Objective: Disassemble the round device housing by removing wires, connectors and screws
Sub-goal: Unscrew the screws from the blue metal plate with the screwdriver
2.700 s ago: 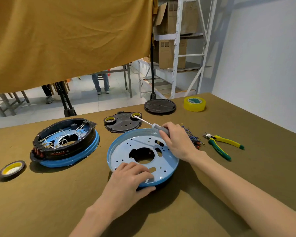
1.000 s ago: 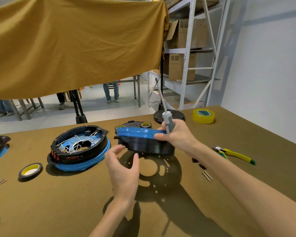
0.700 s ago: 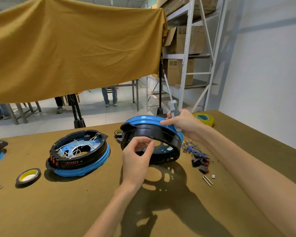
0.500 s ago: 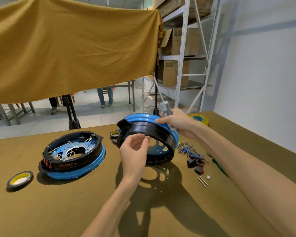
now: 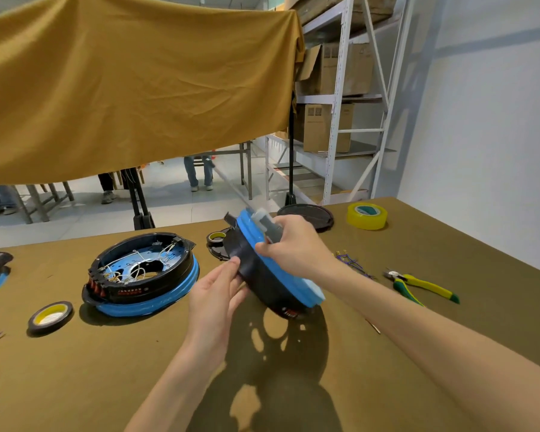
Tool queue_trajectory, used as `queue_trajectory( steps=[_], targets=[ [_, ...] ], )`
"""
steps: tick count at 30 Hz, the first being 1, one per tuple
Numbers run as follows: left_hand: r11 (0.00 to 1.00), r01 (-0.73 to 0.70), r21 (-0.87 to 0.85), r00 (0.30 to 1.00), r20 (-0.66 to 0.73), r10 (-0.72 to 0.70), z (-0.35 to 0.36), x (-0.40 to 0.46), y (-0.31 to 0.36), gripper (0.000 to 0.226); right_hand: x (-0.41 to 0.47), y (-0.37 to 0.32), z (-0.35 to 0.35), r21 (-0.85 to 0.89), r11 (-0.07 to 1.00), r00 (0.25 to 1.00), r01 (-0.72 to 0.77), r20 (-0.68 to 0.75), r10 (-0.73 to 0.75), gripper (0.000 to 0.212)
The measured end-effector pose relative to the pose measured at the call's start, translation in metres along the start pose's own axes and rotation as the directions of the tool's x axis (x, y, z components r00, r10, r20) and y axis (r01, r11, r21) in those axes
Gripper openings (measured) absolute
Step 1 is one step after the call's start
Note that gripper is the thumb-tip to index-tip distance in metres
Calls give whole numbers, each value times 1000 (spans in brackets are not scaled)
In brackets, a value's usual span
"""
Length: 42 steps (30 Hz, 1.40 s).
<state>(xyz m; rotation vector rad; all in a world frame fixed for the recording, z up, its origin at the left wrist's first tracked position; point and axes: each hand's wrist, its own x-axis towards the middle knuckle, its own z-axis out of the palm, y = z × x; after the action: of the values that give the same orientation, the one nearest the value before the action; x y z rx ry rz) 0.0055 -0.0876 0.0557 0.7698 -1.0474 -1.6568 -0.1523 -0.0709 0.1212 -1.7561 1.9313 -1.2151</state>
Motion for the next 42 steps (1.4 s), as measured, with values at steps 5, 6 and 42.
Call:
queue_trajectory(
  steps=[5,6,42],
  targets=[
    [988,45,149,999,-5,-45,-18,6,6,82,-3,-7,20,346,913,949,-216,292,114,13],
    [979,27,200,1000,-6,-26,-19,5,8,85,-4,-5,23,389,887,936,-249,333,117,11],
    [869,464,170,855,171,-490,-53,47,-59,61,-2,66,18,723,677,955,135,-276,104,15]
  ],
)
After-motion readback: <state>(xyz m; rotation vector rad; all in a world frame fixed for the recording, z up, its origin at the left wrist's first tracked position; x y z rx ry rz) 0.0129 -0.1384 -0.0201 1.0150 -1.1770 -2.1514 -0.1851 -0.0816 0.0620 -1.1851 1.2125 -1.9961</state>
